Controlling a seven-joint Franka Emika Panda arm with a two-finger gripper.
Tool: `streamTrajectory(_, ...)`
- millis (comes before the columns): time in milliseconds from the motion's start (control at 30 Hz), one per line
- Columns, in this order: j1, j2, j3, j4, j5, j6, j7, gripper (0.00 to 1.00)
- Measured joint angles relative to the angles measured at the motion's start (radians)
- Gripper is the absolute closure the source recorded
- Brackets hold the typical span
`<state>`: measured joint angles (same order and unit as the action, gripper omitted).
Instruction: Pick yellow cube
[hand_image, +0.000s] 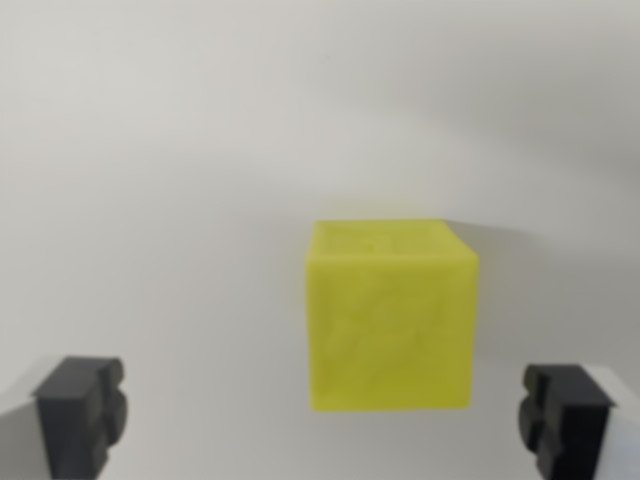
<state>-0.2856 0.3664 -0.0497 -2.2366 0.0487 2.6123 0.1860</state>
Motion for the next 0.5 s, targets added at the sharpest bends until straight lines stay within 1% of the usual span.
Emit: streamTrajectory(500, -0.04, 0.084, 0.0, 0.007, 0.003, 0.067, -0.085, 0.0)
